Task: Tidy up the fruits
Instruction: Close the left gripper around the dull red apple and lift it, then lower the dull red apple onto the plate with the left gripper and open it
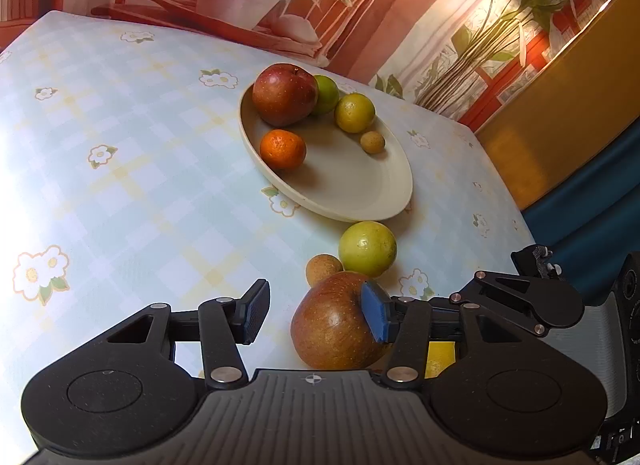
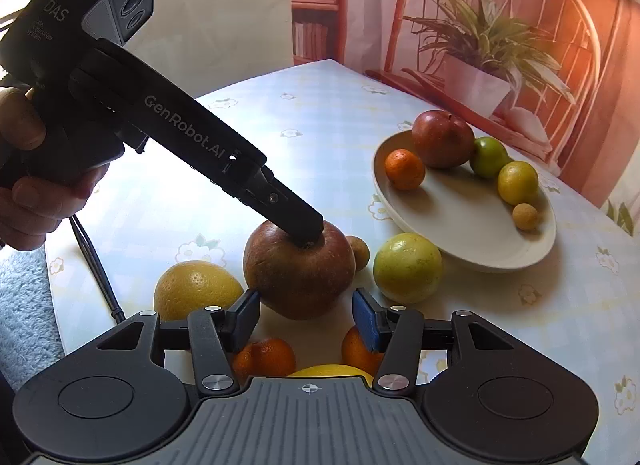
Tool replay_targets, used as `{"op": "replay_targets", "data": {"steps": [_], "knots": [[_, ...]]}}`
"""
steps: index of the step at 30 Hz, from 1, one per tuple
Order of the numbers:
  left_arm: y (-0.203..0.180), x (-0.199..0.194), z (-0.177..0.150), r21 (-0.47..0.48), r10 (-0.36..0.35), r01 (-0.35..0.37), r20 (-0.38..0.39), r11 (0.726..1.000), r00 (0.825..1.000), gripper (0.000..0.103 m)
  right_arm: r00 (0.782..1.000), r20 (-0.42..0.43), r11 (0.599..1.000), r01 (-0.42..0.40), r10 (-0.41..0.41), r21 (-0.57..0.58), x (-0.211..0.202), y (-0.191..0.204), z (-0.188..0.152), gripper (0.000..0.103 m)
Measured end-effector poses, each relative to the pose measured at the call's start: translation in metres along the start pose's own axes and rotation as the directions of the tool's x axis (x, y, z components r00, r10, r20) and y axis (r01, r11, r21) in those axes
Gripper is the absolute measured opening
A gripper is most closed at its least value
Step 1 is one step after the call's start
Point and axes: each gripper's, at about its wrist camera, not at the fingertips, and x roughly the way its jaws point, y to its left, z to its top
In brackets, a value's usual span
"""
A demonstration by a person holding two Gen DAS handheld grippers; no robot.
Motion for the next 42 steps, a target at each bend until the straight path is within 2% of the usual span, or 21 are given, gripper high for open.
{"op": "replay_targets", "data": {"steps": [9,16,19,22,31,36,42], "knots": [[0.002,0.002,-0.001,-0.029,-0.022,0.022,-0.007,0.999,1.000,0.051,0.999,0.017,0.997,-0.032,0.031,0.066,0.007,-0.009,-0.001,0.052],[-0.001,0.003,-0.004,-0.021,-0.029,0.029,-0.004,0.999,1.000,0.051,0.997,0.039,0.984,-0.071,0.066,0.163,0.013,-0.019,-0.006,0.056],[0.001,0.002,-0.004,-0.027,-0.055,0.054,-0.009,0.998,0.998,0.044,0.998,0.043,0.983,-0.062,0.056,0.172,0.013,-0.018,-0.007,0.055],[-0.001,0.000,-0.002,-0.023,-0.066,0.066,0.004,0.998,0.998,0.044,0.996,0.065,0.977,-0.071,0.059,0.203,0.009,-0.021,-0.008,0.055],[-0.015,-0.007,0.021,-0.017,-0.097,0.099,0.084,0.995,0.992,0.044,0.991,0.131,0.983,-0.010,-0.014,0.181,-0.008,-0.038,0.007,0.055],[-0.037,-0.006,0.046,0.066,-0.075,0.067,0.128,0.996,0.989,0.045,0.981,0.172,0.983,0.058,-0.088,0.175,-0.012,-0.056,0.024,0.055],[-0.036,0.021,0.084,0.042,-0.084,0.080,0.115,0.996,0.990,0.045,0.974,0.181,0.976,0.101,-0.136,0.194,0.001,-0.090,0.040,0.055]]}}
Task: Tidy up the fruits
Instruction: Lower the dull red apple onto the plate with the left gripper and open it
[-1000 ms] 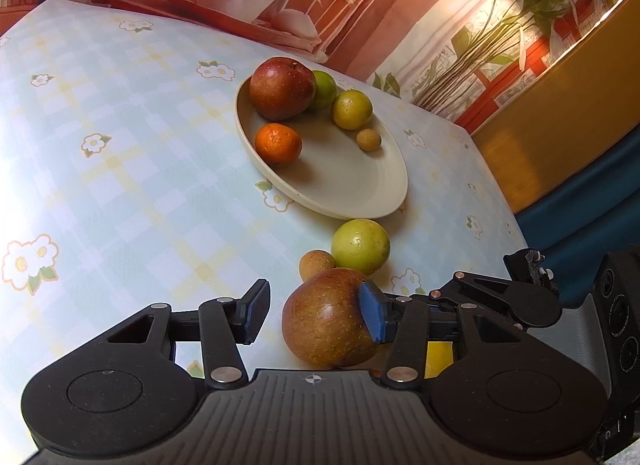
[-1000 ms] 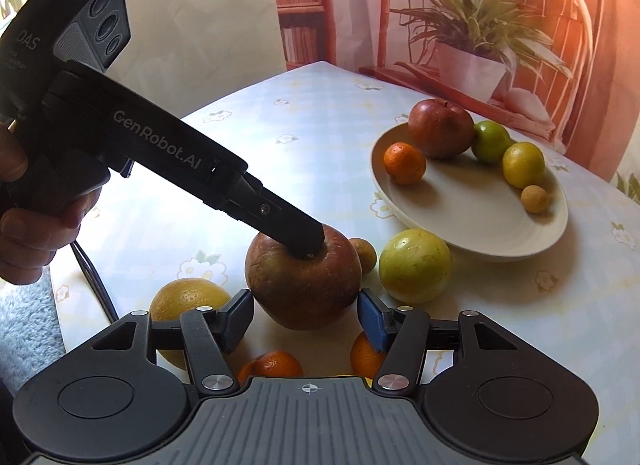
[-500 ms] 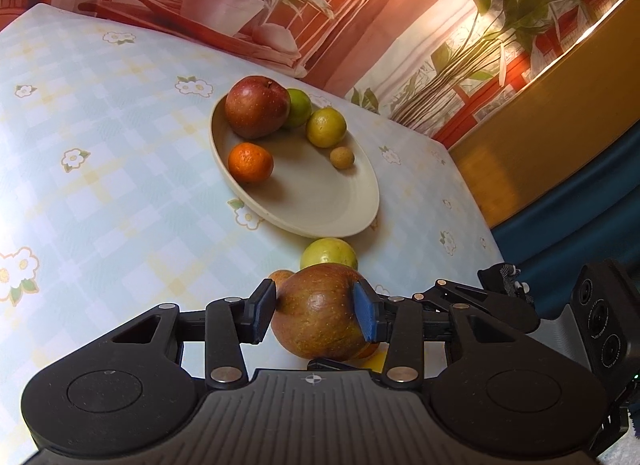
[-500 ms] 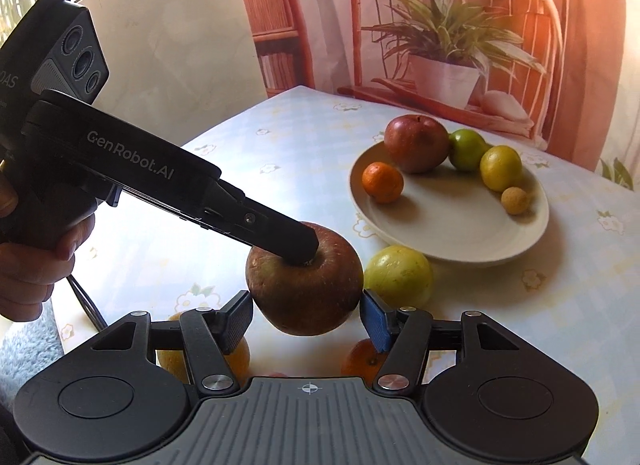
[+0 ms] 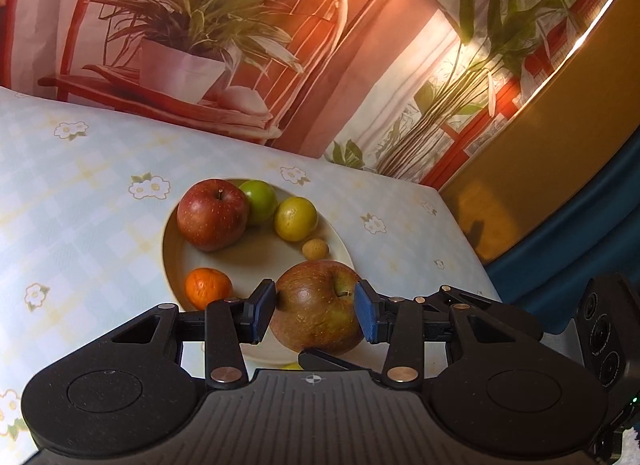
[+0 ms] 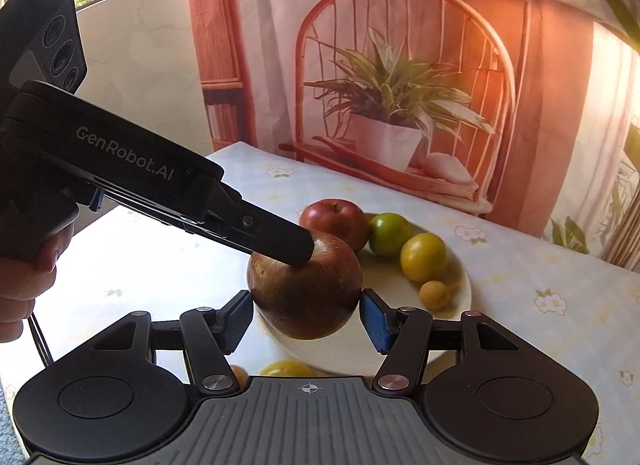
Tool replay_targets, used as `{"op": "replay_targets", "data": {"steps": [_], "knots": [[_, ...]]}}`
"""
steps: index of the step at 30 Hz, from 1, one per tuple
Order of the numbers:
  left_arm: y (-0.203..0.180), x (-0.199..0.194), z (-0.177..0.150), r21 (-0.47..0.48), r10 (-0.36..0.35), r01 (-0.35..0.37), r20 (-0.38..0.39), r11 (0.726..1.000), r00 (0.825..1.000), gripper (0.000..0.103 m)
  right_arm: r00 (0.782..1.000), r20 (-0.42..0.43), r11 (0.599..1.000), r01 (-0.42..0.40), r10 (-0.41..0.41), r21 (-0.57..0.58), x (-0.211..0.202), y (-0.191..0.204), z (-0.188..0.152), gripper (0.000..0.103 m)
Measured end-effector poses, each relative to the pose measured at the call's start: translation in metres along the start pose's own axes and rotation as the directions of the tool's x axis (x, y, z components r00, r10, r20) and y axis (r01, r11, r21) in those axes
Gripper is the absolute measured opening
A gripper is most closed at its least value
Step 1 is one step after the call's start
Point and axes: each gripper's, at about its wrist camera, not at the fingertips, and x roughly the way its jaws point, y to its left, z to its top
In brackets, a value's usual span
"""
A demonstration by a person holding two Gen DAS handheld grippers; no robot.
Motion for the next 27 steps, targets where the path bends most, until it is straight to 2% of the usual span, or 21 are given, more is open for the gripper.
{"op": "replay_targets", "data": {"steps": [5,13,27], "knots": [[0.013,0.029,0.016,-0.043,0.005,-0.007,-0.036,0.999,0.999,0.045,0.999,-0.034,1.000,0.023,-0.023,0.009,0.027,-0.022,0.008,0.055],[0.027,0.060,0.031,-0.079,0.054,-0.061,-0.082,0.995,0.995,0.045,0.996,-0.086,1.000,0.022,-0.021,0.011,0.065,-0.041,0.010,0.055],[0.031,0.078,0.039,-0.086,0.067,-0.075,-0.096,0.993,0.993,0.045,0.997,-0.078,1.000,0.030,-0.030,-0.002,0.078,-0.051,0.006,0.055]]}}
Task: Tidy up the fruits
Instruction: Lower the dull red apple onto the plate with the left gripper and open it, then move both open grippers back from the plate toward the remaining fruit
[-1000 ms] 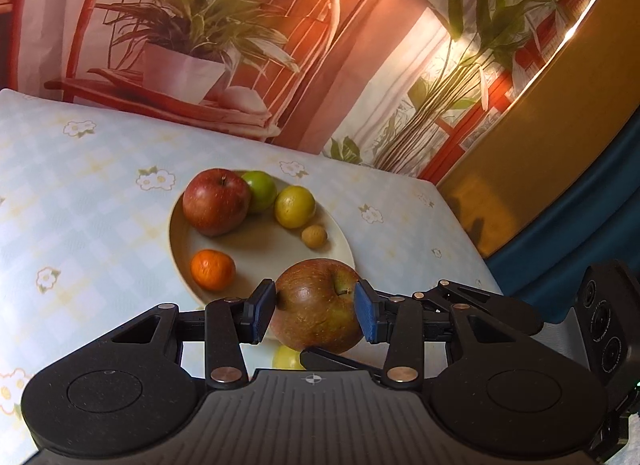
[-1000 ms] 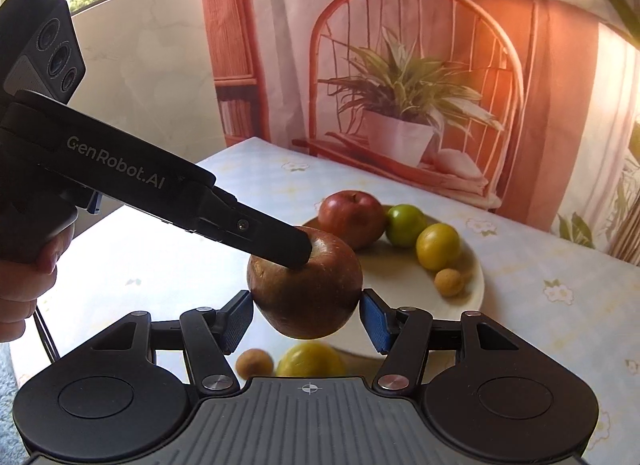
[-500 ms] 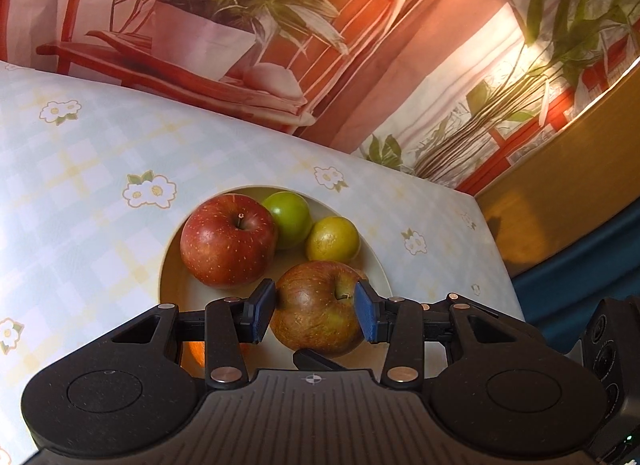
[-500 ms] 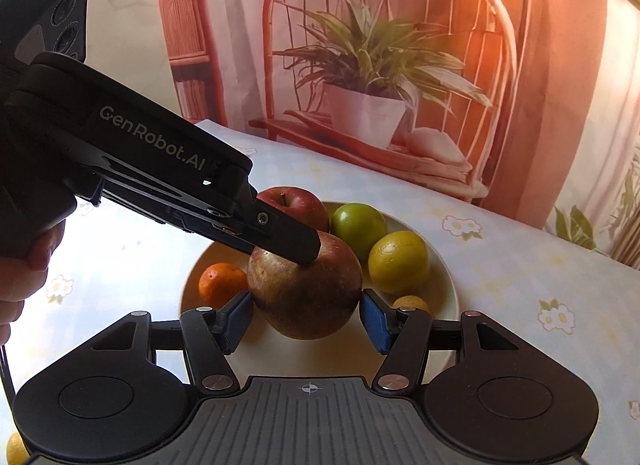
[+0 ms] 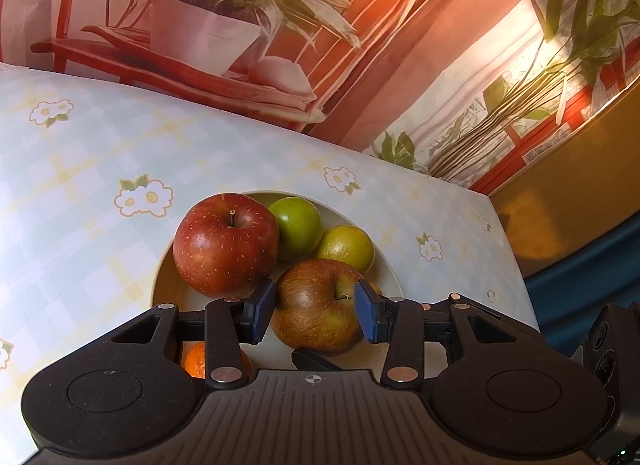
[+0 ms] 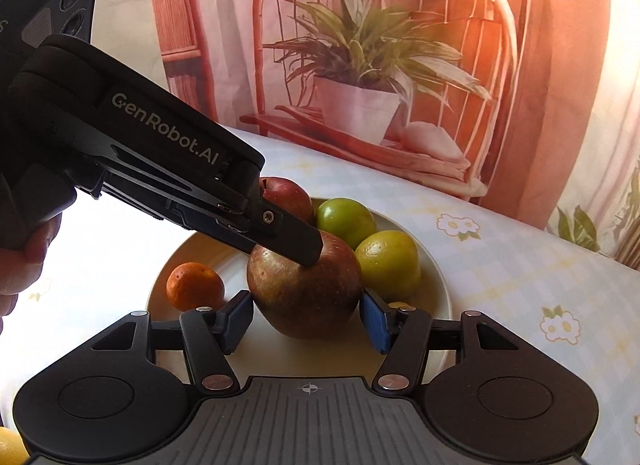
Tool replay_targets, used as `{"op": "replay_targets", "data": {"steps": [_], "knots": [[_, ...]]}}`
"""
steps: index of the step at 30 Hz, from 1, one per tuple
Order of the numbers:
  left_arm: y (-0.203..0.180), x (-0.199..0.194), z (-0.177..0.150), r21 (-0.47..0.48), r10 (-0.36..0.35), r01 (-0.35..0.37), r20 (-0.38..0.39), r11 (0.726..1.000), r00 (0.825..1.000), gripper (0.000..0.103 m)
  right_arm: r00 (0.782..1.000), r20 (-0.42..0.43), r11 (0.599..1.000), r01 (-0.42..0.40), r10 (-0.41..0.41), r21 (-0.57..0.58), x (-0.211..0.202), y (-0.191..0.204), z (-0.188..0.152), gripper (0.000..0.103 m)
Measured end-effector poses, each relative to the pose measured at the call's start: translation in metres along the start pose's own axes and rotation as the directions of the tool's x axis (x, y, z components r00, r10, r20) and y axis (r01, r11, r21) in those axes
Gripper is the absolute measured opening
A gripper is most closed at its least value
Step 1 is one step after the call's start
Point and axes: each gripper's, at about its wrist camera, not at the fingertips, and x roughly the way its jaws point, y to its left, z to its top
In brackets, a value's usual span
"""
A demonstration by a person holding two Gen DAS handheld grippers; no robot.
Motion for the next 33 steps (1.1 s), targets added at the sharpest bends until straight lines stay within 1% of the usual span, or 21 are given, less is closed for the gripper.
{"op": "replay_targets", "data": {"steps": [7,12,19,27,33], "knots": [[-0.001,-0.005,-0.002,0.006,0.001,-0.001,0.011,1.000,1.000,0.045,1.000,0.017,1.000,0.019,-0.019,0.002,0.000,0.001,0.001,0.054],[-0.006,-0.012,-0.003,0.036,0.030,-0.031,0.028,0.999,0.999,0.045,0.999,0.017,1.000,0.030,-0.030,0.003,0.001,0.003,0.000,0.055],[-0.007,-0.021,-0.006,0.051,0.048,-0.050,0.039,0.997,0.998,0.046,0.999,0.013,0.999,0.050,-0.050,0.000,-0.003,0.006,0.003,0.055],[-0.011,-0.033,-0.012,0.081,0.082,-0.087,0.061,0.993,0.995,0.046,0.998,0.022,0.998,0.058,-0.059,0.014,-0.016,0.008,0.001,0.056],[-0.011,-0.050,-0.021,0.118,0.116,-0.126,0.093,0.985,0.989,0.047,0.997,0.051,0.998,0.054,-0.055,0.035,-0.035,0.014,-0.001,0.056]]}}
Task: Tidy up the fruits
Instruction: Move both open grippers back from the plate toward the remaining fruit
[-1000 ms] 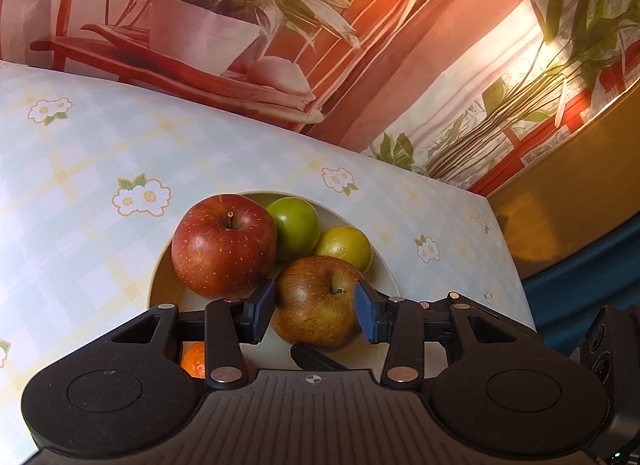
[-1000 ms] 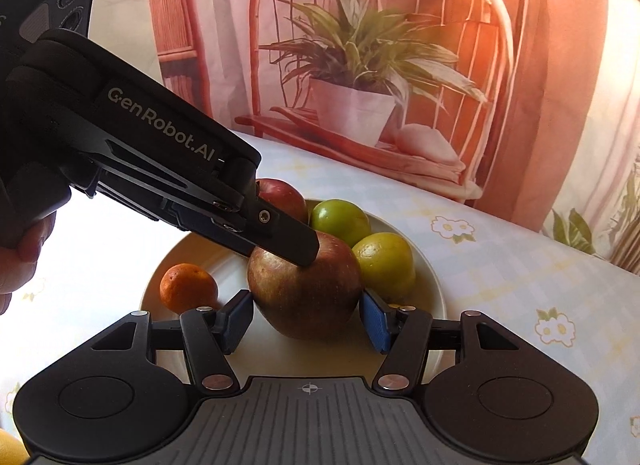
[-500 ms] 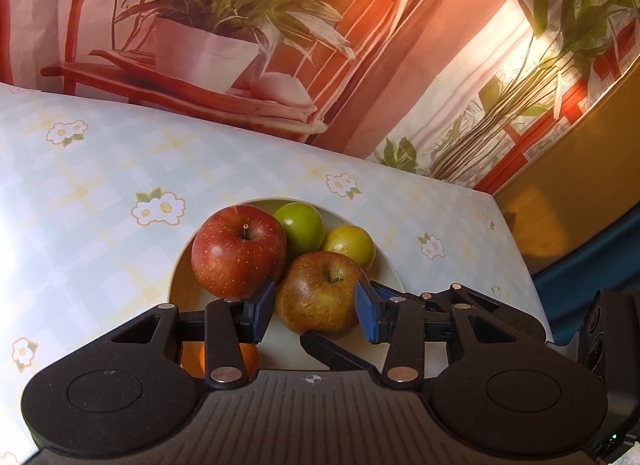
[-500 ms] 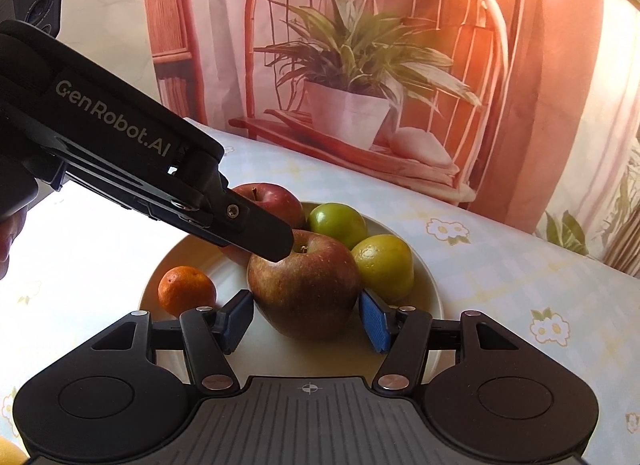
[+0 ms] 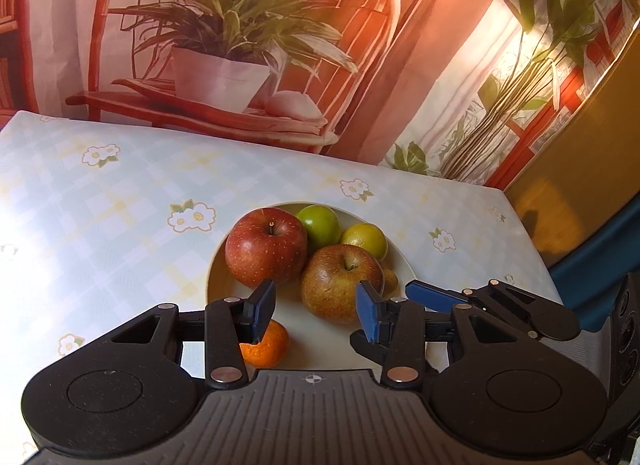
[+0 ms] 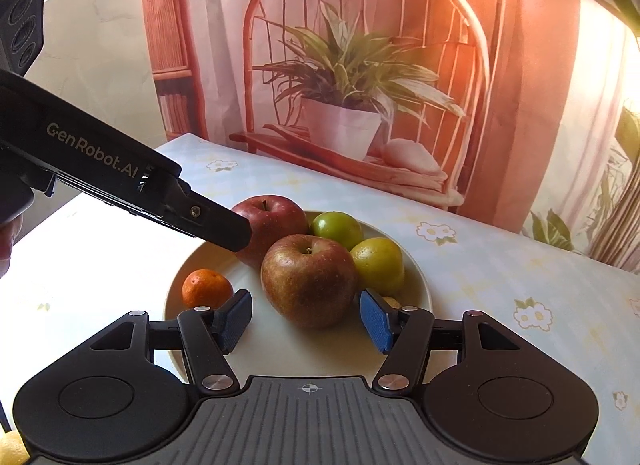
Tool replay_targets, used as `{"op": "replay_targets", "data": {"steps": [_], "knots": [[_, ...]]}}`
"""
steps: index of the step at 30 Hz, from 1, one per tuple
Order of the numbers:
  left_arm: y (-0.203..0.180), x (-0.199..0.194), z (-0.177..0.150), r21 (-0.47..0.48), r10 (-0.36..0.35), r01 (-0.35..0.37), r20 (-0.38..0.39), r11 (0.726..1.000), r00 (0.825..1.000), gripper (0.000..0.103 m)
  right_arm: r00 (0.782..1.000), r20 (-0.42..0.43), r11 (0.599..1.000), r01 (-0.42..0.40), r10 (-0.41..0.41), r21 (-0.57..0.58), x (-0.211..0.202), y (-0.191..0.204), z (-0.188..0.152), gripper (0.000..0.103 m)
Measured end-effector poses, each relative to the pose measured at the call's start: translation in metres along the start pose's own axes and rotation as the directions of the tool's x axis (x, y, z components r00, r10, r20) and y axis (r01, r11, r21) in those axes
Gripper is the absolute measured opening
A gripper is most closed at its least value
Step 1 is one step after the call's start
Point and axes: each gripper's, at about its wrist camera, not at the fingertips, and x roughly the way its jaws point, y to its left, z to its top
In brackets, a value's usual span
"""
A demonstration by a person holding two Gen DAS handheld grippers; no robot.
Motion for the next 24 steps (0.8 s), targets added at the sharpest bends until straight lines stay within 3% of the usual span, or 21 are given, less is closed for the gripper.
{"op": "replay_targets", "data": {"steps": [7,13,19,24], "knots": [[0.002,-0.032,-0.016,0.079,0.070,-0.076,0.082,0.994,0.994,0.047,0.997,0.073,0.999,0.005,-0.008,0.039,-0.033,0.008,-0.008,0.057],[0.006,-0.063,-0.017,0.107,0.118,-0.136,0.157,0.985,0.980,0.047,0.985,0.156,0.997,0.073,-0.076,0.021,-0.063,0.017,-0.011,0.057],[0.005,-0.105,-0.007,0.113,0.152,-0.188,0.267,0.976,0.952,0.047,0.959,0.241,0.988,0.142,-0.151,0.053,-0.090,0.014,-0.005,0.056],[0.005,-0.129,-0.021,0.134,0.167,-0.221,0.326,0.966,0.930,0.048,0.939,0.280,0.980,0.183,-0.198,0.076,-0.107,0.015,-0.021,0.056]]}}
